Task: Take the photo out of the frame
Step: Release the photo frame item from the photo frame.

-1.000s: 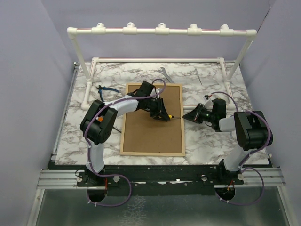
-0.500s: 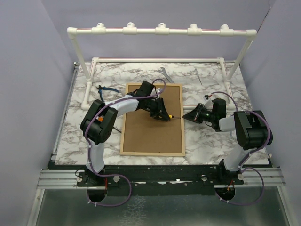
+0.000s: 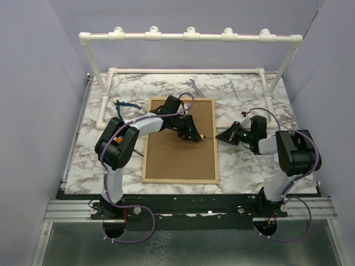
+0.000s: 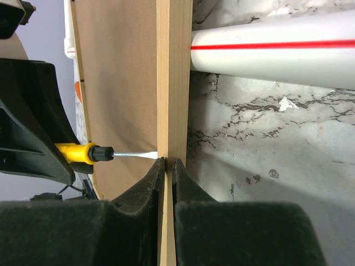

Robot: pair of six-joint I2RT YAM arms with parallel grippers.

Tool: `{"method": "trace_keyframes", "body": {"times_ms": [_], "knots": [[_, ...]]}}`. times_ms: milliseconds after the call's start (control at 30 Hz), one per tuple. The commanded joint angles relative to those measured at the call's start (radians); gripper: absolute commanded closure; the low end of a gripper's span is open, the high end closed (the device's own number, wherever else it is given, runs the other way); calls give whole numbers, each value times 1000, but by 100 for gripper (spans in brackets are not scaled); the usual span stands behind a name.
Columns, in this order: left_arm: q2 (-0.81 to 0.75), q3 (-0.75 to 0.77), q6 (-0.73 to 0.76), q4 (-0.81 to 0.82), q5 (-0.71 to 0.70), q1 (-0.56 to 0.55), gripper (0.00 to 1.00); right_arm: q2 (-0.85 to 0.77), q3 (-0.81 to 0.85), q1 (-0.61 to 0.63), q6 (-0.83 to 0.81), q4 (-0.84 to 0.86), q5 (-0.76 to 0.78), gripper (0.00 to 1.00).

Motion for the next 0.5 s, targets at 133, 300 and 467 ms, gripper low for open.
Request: {"method": "trace_keyframes", "body": {"times_ms": [133, 300, 467], "knots": [[-13, -40, -102, 261, 104, -25, 100, 34, 9, 21, 6, -5, -25, 91], [-32, -49, -132, 297, 112, -26, 100, 33, 6, 22, 2, -7, -25, 91], [-46, -58, -134, 285, 94, -26, 100, 28, 3, 21, 3, -8, -22, 91]]}}
